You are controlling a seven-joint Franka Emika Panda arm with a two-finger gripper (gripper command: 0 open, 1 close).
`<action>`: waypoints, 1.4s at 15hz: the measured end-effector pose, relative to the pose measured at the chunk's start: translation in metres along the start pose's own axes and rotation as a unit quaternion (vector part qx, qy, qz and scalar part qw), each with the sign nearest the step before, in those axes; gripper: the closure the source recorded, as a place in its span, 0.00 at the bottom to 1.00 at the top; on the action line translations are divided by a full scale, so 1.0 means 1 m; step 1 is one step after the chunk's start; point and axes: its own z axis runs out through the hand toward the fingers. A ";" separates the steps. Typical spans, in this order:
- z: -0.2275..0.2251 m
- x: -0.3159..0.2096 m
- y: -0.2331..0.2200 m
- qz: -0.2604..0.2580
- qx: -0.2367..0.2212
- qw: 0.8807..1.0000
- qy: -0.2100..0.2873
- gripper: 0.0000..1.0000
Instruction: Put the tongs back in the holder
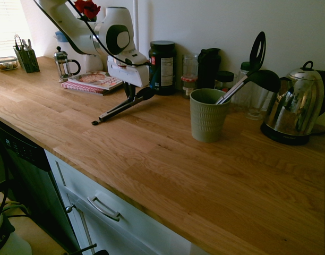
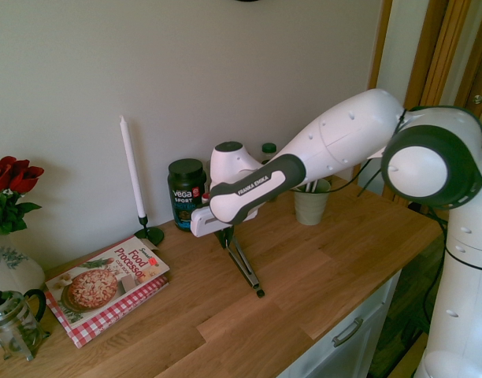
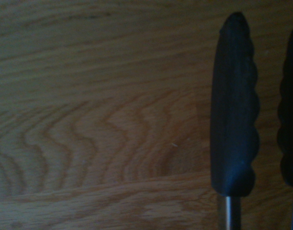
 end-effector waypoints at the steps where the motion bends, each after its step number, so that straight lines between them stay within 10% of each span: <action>1: -0.028 0.001 0.002 0.001 0.006 1.000 0.010 1.00; 8: -0.204 -0.005 0.044 0.007 0.057 0.996 0.063 1.00; 14: -0.321 0.109 0.103 0.058 0.090 0.964 0.242 1.00; 17: -0.329 0.154 0.127 0.109 0.107 0.939 0.309 1.00; 21: -0.273 0.205 0.137 0.130 0.101 0.933 0.321 1.00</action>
